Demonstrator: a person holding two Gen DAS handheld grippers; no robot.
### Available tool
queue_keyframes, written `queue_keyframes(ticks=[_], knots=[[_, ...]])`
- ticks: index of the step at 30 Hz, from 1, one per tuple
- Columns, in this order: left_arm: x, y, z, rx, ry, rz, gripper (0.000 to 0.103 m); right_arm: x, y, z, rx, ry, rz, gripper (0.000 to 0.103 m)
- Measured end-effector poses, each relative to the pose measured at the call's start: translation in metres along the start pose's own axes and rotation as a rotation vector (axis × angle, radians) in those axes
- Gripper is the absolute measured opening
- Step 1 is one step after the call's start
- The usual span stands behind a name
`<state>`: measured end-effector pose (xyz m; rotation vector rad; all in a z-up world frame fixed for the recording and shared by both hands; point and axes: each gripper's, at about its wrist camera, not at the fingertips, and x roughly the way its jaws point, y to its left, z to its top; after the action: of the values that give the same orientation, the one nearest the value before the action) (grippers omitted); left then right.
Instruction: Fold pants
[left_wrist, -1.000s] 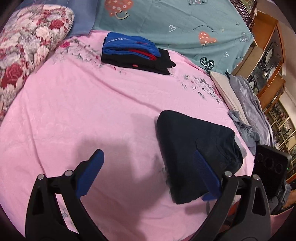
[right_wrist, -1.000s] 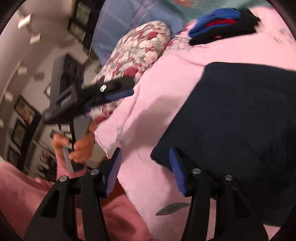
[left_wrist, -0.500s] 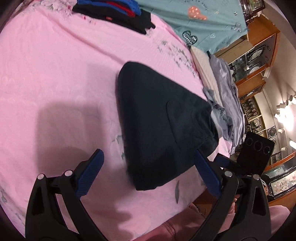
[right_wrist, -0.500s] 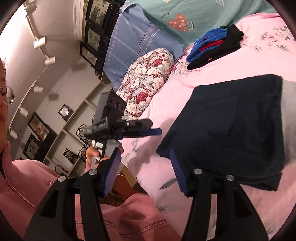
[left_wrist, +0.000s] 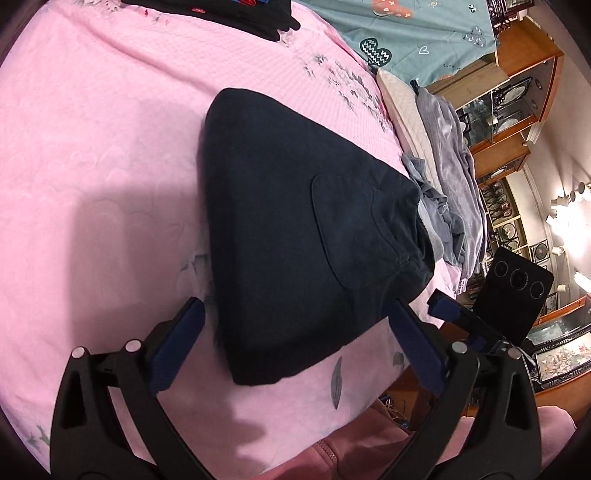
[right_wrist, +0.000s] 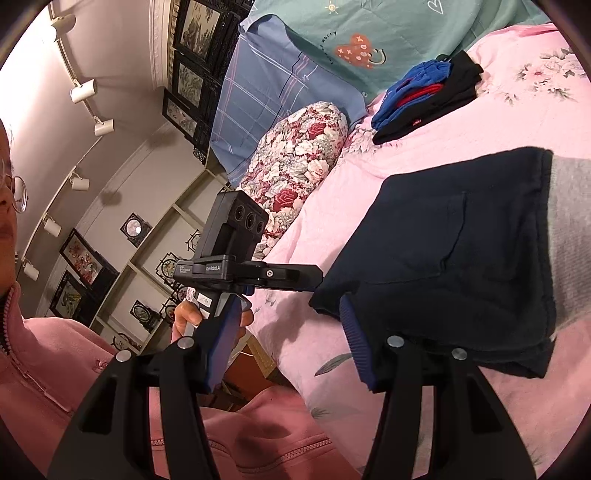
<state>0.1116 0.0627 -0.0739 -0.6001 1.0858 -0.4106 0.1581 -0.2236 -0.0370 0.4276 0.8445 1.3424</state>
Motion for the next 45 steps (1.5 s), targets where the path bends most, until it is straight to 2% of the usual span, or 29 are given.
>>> queue_keyframes(ticks=[13,15,17,19,21,26,32,36,41,45], knots=[[0.018,-0.007,0.017,0.049,0.052,-0.016,0.101,-0.035,-0.006,0.008,0.011,-0.085,-0.058,0.056],[0.019,-0.008,0.018,0.058,0.058,-0.014,0.101,-0.045,-0.008,0.014,0.004,-0.112,-0.098,0.056],[0.021,-0.009,0.019,0.067,0.059,-0.012,0.101,-0.056,-0.013,0.021,0.021,-0.149,-0.164,0.064],[0.021,-0.009,0.019,0.071,0.055,-0.014,0.101,-0.073,-0.028,0.032,0.092,-0.208,-0.274,0.065],[0.021,-0.008,0.018,0.073,0.049,-0.019,0.101,-0.083,-0.045,0.043,0.179,-0.220,-0.353,0.067],[0.018,-0.005,0.016,0.074,0.033,-0.043,0.101,-0.076,-0.076,0.058,0.300,-0.102,-0.513,0.068],[0.018,-0.002,0.019,0.074,0.037,-0.067,0.101,-0.049,-0.092,0.050,0.317,0.042,-0.569,0.068],[0.019,-0.005,0.018,0.083,0.037,-0.054,0.101,-0.041,-0.104,0.045,0.363,0.077,-0.527,0.070],[0.019,-0.007,0.015,0.098,0.035,-0.043,0.101,-0.040,-0.110,0.051,0.401,0.081,-0.412,0.083],[0.018,-0.004,0.017,0.086,0.037,-0.064,0.101,-0.023,-0.109,0.058,0.390,0.155,-0.336,0.087]])
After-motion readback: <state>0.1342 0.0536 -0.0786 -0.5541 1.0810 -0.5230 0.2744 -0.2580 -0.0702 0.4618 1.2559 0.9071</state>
